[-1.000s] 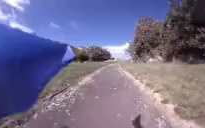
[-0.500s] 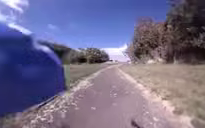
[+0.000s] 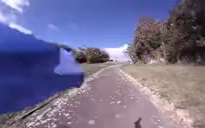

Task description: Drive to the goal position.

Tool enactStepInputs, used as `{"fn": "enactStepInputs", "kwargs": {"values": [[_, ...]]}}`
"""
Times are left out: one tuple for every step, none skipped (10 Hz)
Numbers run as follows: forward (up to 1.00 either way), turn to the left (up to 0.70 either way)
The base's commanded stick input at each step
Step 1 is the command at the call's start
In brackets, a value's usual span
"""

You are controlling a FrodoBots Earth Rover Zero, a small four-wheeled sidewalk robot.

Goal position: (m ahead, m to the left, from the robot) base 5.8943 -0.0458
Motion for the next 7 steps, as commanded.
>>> {"fn": "enactStepInputs", "kwargs": {"values": [[0.7, -0.2], [0.7, -0.05], [0.7, 0.0], [0.7, 0.0], [0.7, 0.0], [0.7, 0.0], [0.7, 0.0]]}}
